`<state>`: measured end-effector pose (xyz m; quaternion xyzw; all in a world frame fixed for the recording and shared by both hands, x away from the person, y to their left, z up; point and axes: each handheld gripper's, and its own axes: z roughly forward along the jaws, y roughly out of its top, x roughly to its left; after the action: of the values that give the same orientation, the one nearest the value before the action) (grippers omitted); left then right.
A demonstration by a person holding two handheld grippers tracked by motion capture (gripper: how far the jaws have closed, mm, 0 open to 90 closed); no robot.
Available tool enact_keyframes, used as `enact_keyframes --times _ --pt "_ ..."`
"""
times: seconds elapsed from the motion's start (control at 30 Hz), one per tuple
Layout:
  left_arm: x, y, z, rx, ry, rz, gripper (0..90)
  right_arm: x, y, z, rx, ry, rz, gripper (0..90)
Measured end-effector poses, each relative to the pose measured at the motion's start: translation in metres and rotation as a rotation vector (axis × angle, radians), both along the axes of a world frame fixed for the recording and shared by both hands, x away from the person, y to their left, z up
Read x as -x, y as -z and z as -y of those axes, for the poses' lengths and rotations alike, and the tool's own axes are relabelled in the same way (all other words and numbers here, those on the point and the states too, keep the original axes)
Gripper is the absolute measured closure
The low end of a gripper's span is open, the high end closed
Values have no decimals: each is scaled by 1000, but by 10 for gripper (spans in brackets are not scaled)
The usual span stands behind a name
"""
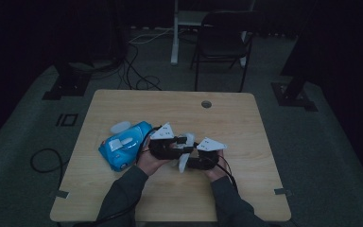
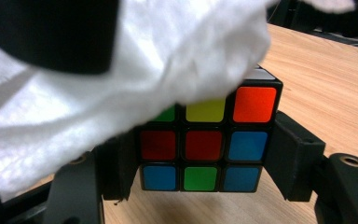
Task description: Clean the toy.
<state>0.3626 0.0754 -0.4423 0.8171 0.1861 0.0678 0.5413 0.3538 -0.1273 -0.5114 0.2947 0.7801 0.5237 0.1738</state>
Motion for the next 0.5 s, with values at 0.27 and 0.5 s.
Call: enact_keyframes --times 0.27,0.5 --pt "-3 5 1 -25 -18 -14 549 0 0 0 -1 2 -2 346" --pt "-3 5 -3 -9 -40 -27 502 0 -1 2 -9 12 -1 345"
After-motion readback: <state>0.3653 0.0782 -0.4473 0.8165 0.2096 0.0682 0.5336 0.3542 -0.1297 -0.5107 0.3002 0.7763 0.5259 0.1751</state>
